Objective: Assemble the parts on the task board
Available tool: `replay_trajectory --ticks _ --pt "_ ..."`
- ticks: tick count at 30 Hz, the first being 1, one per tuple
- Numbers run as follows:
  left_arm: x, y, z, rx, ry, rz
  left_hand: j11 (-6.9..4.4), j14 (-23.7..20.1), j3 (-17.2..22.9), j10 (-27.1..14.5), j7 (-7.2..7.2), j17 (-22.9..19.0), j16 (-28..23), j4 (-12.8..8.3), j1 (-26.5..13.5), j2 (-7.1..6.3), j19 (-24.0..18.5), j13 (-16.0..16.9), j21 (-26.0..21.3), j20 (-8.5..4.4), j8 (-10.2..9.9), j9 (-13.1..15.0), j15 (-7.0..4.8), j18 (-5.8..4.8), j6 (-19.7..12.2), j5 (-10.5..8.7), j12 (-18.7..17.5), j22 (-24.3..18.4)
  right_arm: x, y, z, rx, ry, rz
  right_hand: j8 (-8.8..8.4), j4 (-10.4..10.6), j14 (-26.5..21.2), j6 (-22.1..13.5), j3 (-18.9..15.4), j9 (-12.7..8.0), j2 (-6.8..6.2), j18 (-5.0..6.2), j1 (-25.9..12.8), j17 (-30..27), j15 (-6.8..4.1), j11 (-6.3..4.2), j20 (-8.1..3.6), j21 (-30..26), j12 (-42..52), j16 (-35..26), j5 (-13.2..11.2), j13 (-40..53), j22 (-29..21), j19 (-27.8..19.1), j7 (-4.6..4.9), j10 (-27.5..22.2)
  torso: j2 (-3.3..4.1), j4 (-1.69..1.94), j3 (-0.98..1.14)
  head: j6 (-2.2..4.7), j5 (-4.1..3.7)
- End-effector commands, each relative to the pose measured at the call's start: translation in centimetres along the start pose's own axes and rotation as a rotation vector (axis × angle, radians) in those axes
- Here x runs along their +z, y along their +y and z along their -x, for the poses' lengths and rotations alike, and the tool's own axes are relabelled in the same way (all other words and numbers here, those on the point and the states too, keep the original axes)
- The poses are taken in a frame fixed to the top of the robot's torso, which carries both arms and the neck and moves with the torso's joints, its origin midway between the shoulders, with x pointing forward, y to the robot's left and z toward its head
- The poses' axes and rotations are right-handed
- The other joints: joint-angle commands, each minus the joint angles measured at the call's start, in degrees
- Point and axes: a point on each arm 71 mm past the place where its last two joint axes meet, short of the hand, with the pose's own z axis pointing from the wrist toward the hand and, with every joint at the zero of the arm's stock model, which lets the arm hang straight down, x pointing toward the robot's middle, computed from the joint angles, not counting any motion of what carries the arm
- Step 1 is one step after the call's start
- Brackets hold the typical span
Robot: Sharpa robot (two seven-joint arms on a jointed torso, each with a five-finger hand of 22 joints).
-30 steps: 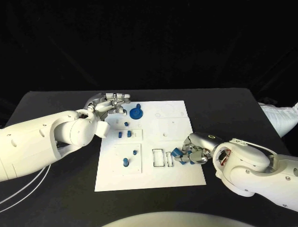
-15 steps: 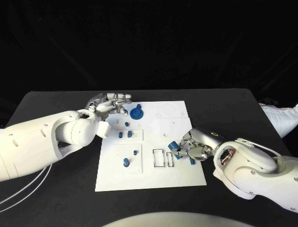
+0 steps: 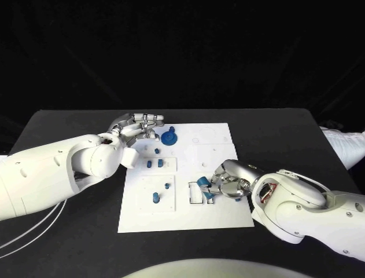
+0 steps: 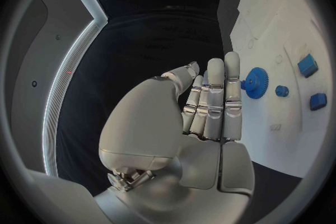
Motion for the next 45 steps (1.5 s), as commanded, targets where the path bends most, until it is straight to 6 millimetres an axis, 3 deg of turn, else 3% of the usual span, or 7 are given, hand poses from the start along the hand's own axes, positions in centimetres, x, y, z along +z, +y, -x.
replay_trajectory --ticks 1,19,23,26,32,38,45 --pt "0.0 -0.1 -0.3 -0.002 0.02 -0.006 0.12 -0.38 -0.21 -0.39 1.18 -0.06 0.37 0.25 -0.55 -0.03 -0.17 -0.09 -0.4 0.42 0.39 0.06 0.1 0.65 -0.37 0.19 0.15 -0.06 0.3 0.0 -0.7 0.004 0.058 -0.024 0.31 0.02 5.49 1.4 -0.47 0.16 0.51 -0.74 -0.03 12.83 -0.38 -2.84 -0.39 0.18 8.95 0.04 0.32 8.5 -0.07 -0.14 -1.06 2.38 0.0 -0.02 -0.02 0.02 0.21" --pt "0.0 0.0 -0.4 -0.003 0.025 -0.005 0.12 -0.41 -0.19 -0.49 1.18 -0.07 0.39 0.22 -0.51 -0.03 -0.17 -0.11 -0.42 0.43 0.44 0.05 0.09 0.66 -0.46 0.2 0.19 -0.09 1.3 1.0 -1.3 -0.023 0.051 -0.029 0.8 0.09 5.4 2.69 -2.67 1.21 1.09 -0.71 -2.68 12.41 -0.9 -3.43 -0.88 0.11 8.2 -0.19 -1.17 8.23 -0.18 -0.21 -1.72 2.41 -0.01 -0.07 0.02 -0.3 0.82" --pt "0.0 0.0 -0.4 -0.003 0.026 -0.004 0.12 -0.41 -0.19 -0.49 1.18 -0.07 0.39 0.22 -0.51 -0.03 -0.17 -0.11 -0.42 0.43 0.44 0.05 0.09 0.66 -0.46 0.2 0.19 -0.09 1.5 1.2 -1.4 -0.027 0.049 -0.023 0.84 0.08 5.36 2.74 -5.1 1.75 0.69 -0.74 -5.94 12.22 -0.98 -3.5 -0.98 0.12 7.75 -0.31 -6.41 8.07 -0.1 -0.2 -1.81 2.35 -0.01 -0.07 0.0 -0.36 0.9" --pt "0.0 0.0 -0.4 -0.003 0.026 -0.003 0.13 -0.44 -0.18 -0.57 1.19 -0.09 0.43 0.18 -0.46 -0.02 -0.17 -0.12 -0.44 0.43 0.52 0.05 0.09 0.67 -0.54 0.21 0.25 -0.11 1.5 1.2 -1.4 -0.034 0.041 -0.017 0.82 0.14 5.32 2.58 -7.97 2.22 -1.07 -0.77 -9.93 12.05 -0.98 -3.47 -1.0 0.17 7.27 -0.42 -10.94 7.85 0.06 -0.18 -1.79 2.18 -0.02 -0.03 0.0 -0.34 0.92" --pt "0.0 0.0 -0.5 -0.003 0.026 0.0 0.13 -0.44 -0.18 -0.57 1.19 -0.09 0.43 0.18 -0.46 -0.02 -0.17 -0.12 -0.44 0.43 0.52 0.05 0.09 0.67 -0.54 0.21 0.25 -0.11 1.5 1.1 -1.2 -0.044 0.018 -0.012 0.8 0.24 5.33 2.33 -7.97 2.8 -3.44 -0.77 -14.11 12.08 -0.95 -3.44 -0.99 0.19 6.5 -0.44 -13.51 7.41 0.16 -0.19 -1.73 1.84 -0.03 -0.19 0.01 -0.39 0.92" --pt "-0.1 0.0 -0.8 -0.006 0.038 0.01 0.13 -0.45 -0.17 -0.62 1.2 -0.1 0.45 0.15 -0.42 -0.03 -0.16 -0.13 -0.45 0.43 0.57 0.05 0.09 0.67 -0.59 0.21 0.29 -0.13 1.4 1.5 -1.4 -0.037 0.038 0.041 0.86 -0.78 5.35 2.22 -5.64 3.51 -2.34 -0.79 -10.34 12.17 -0.98 -3.48 -1.0 0.25 6.42 -0.42 -8.85 7.72 0.35 -0.17 -1.79 2.01 -0.03 -0.06 0.04 -0.3 0.78" --pt "-0.1 0.0 -0.7 -0.006 0.036 0.013 0.13 -0.45 -0.17 -0.62 1.2 -0.1 0.45 0.15 -0.42 -0.03 -0.16 -0.13 -0.45 0.43 0.57 0.05 0.09 0.67 -0.59 0.21 0.29 -0.13 1.2 2.0 -1.7 -0.023 0.08 0.095 0.93 -6.45 5.43 2.09 -2.86 4.19 -1.5 -0.83 -0.06 12.51 -1.12 -3.65 -1.12 0.38 6.68 -0.27 -7.07 8.33 0.61 -0.11 -1.9 2.33 -0.01 -0.1 0.04 -0.32 0.8"
